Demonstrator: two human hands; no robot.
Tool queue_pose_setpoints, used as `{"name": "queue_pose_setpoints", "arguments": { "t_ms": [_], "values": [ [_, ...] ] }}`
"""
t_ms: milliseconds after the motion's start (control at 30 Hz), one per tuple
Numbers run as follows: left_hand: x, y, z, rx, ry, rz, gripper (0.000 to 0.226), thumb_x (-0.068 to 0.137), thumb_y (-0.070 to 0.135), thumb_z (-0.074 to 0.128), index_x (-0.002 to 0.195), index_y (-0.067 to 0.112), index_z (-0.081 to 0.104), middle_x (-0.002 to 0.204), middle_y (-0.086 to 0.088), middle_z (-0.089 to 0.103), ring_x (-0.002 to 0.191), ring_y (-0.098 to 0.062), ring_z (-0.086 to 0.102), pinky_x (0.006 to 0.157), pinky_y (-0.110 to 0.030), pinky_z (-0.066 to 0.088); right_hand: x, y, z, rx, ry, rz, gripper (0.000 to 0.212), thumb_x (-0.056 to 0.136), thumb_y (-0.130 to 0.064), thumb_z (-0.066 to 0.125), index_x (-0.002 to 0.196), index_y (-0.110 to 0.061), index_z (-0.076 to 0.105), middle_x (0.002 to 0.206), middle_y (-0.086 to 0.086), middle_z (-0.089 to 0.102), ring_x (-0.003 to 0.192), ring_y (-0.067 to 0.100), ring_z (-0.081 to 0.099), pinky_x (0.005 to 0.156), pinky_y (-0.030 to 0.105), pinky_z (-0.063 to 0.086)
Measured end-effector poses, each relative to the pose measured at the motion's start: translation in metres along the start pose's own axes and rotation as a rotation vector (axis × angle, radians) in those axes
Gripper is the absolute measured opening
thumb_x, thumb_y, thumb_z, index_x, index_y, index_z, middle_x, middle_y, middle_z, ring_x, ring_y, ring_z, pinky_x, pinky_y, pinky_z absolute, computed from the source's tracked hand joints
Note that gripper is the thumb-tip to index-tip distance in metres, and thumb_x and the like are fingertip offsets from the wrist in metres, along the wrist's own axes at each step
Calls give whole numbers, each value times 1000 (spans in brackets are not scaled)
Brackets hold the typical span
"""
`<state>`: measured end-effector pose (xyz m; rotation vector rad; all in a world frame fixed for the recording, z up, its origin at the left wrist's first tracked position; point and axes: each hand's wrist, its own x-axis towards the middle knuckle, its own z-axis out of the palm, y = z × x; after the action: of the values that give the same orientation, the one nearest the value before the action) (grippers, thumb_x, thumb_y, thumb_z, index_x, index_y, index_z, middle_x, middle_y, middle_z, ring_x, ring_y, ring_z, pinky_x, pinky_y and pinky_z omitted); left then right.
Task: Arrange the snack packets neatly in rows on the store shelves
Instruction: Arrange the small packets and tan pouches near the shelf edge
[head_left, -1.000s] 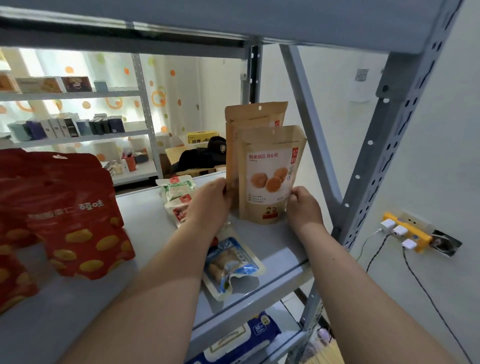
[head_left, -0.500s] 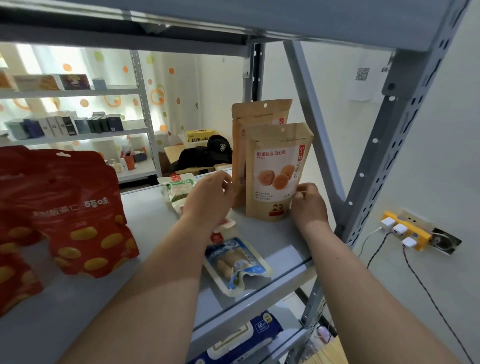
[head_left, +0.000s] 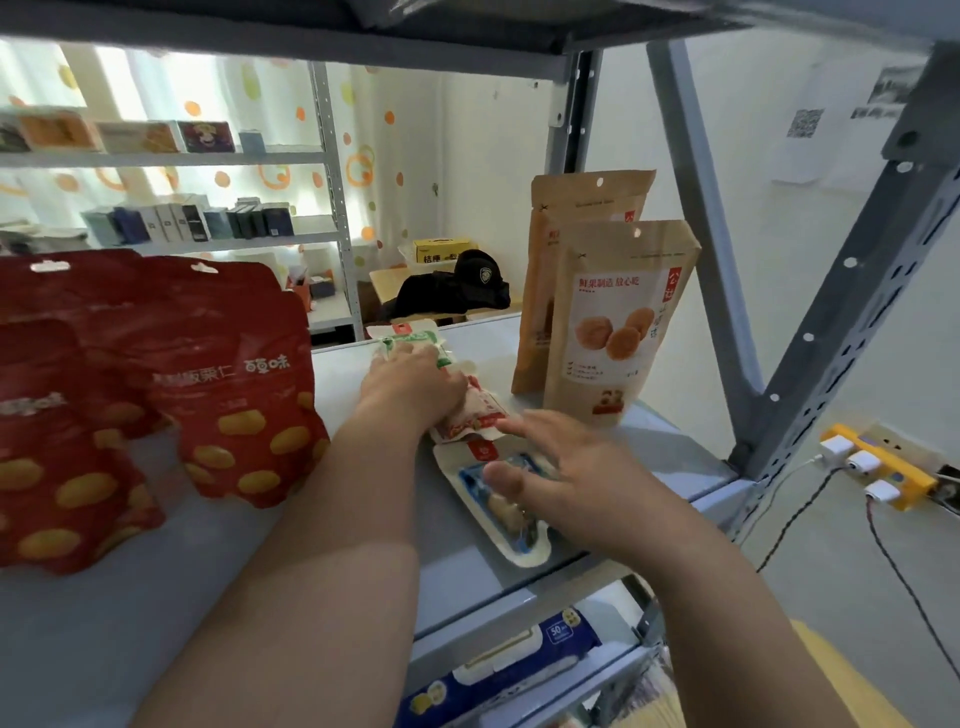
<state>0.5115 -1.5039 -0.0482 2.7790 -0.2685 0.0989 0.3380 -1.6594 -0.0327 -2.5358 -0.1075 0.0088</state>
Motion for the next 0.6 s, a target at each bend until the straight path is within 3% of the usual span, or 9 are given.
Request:
{"name": "queue_pose_setpoints", "arguments": {
  "t_ms": [133,367,500,600],
  "values": [
    [3,-1,0,-27,-47,-23,69,85,51,48,146,20,38,153,-8,34,139,-33,30,112,-50,30,-5,-7,1,-153,-142,15,65,80,-80,42,140,-58,32,156,-23,22,138,9,29,99,31,31],
    [2,-1,-4,-10,-48,3,63,88,49,45,144,22,39,152,-9,35,137,-33,31,110,-49,31,-12,-3,9,-188,-62,18,58,88,-68,43,144,-56,29,156,-17,27,136,11,33,101,29,32],
    [-6,7,-10,18,122,166,54,88,61,45,133,34,53,143,-4,43,132,-32,32,103,-49,38,-16,2,6,-195,-25,14,57,89,-66,43,143,-52,33,149,-21,36,125,5,40,87,22,35],
    [-10,15,-12,178,81,273,49,82,70,50,116,38,63,129,1,56,124,-26,43,100,-48,41,-19,3,5,-203,-9,4,57,90,-64,42,144,-48,35,145,-20,41,114,1,41,83,20,40]
  ]
}}
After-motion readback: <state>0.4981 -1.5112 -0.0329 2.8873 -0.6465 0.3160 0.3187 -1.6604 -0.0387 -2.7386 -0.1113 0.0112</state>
